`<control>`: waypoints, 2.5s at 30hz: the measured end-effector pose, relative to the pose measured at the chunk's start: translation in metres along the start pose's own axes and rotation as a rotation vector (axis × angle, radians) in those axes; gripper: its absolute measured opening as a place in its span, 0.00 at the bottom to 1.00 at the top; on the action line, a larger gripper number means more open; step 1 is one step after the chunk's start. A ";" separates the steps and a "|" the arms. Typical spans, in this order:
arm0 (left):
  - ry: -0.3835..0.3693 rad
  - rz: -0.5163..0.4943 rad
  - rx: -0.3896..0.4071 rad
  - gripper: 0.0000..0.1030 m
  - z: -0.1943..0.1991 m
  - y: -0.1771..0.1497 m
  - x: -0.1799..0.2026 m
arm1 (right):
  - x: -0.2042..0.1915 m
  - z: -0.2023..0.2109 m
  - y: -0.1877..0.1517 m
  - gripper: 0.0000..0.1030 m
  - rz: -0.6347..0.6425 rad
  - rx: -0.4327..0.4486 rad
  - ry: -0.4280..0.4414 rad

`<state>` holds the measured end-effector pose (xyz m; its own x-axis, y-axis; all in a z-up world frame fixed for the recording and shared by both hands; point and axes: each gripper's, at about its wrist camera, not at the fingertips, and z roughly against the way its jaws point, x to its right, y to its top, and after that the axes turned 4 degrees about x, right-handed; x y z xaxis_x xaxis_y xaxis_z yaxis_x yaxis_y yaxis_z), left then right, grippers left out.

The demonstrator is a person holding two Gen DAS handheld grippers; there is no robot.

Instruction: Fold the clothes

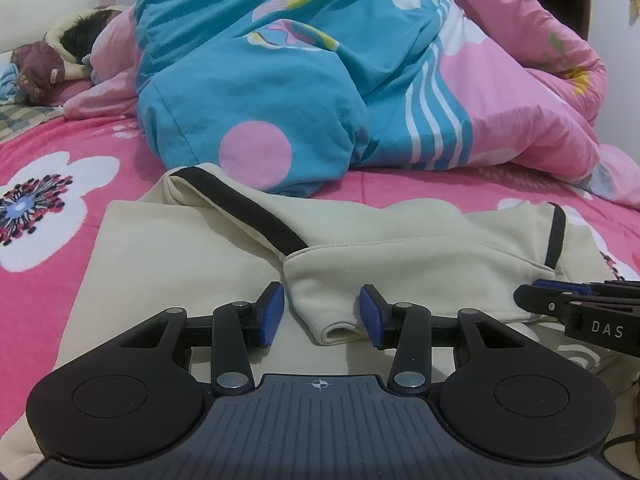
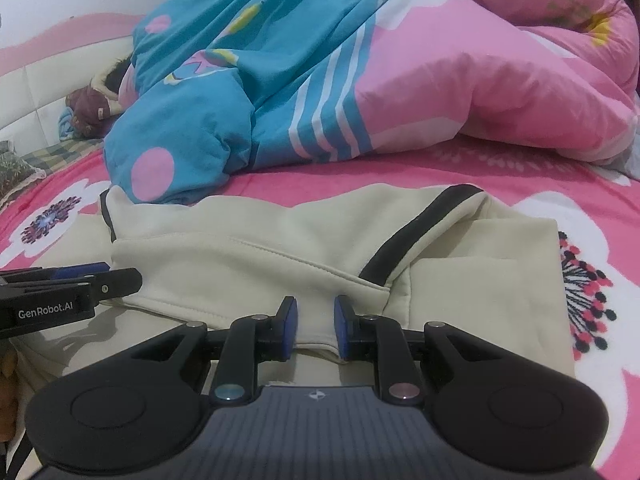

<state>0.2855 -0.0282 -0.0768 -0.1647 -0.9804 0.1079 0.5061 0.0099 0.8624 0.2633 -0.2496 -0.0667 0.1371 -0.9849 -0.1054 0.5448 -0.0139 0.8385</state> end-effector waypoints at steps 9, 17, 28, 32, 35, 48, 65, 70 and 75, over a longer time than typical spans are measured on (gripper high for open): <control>0.024 -0.001 0.002 0.45 0.024 -0.001 0.005 | -0.004 0.000 0.005 0.21 0.022 -0.019 -0.021; 0.023 -0.021 0.016 0.89 0.052 -0.020 0.026 | -0.018 0.047 -0.006 0.24 -0.014 -0.008 -0.011; 0.057 -0.101 -0.028 1.00 0.040 -0.027 0.036 | -0.032 0.035 -0.023 0.28 0.068 -0.020 -0.065; 0.057 -0.100 -0.034 1.00 0.039 -0.027 0.038 | -0.031 0.034 -0.024 0.28 0.054 -0.018 -0.058; 0.057 -0.099 -0.034 1.00 0.039 -0.027 0.038 | -0.031 0.035 -0.024 0.28 0.055 -0.015 -0.061; 0.059 -0.101 -0.034 1.00 0.039 -0.027 0.038 | -0.034 0.035 -0.026 0.28 0.073 -0.006 -0.073; 0.058 -0.102 -0.034 1.00 0.039 -0.027 0.038 | -0.036 0.035 -0.026 0.29 0.078 -0.001 -0.081; 0.059 -0.102 -0.034 1.00 0.039 -0.027 0.038 | -0.036 0.035 -0.026 0.29 0.081 0.000 -0.083; 0.059 -0.102 -0.034 1.00 0.039 -0.027 0.038 | -0.036 0.034 -0.026 0.29 0.086 -0.001 -0.085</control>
<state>0.2325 -0.0580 -0.0765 -0.1668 -0.9859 -0.0095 0.5179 -0.0958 0.8501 0.2157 -0.2200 -0.0664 0.1126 -0.9936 0.0127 0.5348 0.0714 0.8420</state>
